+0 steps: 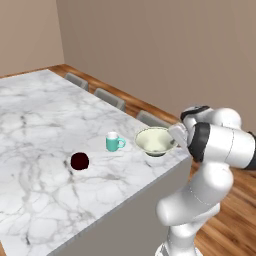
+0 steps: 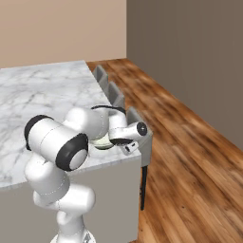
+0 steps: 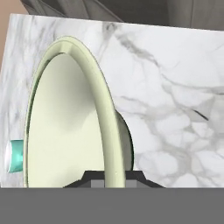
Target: Clear the mugs and bowl far away from the sink.
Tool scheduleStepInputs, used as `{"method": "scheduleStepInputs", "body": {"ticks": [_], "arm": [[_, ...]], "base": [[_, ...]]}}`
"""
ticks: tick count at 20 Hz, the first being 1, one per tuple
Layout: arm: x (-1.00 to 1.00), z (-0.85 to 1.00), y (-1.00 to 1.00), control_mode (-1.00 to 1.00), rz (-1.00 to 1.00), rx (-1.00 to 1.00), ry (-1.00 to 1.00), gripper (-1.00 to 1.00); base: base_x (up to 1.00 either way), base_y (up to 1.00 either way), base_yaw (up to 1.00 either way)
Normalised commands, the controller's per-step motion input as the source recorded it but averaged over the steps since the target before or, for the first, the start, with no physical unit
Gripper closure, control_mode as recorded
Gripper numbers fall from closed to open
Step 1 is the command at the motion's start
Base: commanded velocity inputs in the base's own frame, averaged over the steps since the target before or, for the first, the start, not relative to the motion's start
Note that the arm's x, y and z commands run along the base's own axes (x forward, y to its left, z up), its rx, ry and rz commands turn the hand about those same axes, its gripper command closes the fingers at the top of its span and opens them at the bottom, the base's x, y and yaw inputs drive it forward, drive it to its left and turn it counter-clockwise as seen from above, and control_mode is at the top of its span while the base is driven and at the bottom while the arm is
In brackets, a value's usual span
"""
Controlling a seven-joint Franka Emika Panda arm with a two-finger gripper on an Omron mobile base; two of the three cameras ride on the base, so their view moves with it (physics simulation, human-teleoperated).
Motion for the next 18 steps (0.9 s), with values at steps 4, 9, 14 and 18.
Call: {"method": "scheduleStepInputs", "body": {"ticks": [4,9,14,18], "arm": [[0.19,-0.3,0.0,-1.0,0.0,-0.05,0.0,1.0],[0.16,-0.26,0.0,-1.0,0.0,-0.05,0.0,-1.0],[-0.19,0.2,0.0,-1.0,0.05,0.01,-0.15,-1.0],[-0.51,0.76,-0.08,-1.0,0.08,0.05,-0.27,-1.0]], "base": [[0.0,0.0,0.0],[0.0,0.0,0.0],[0.0,0.0,0.0],[0.0,0.0,0.0]]}}
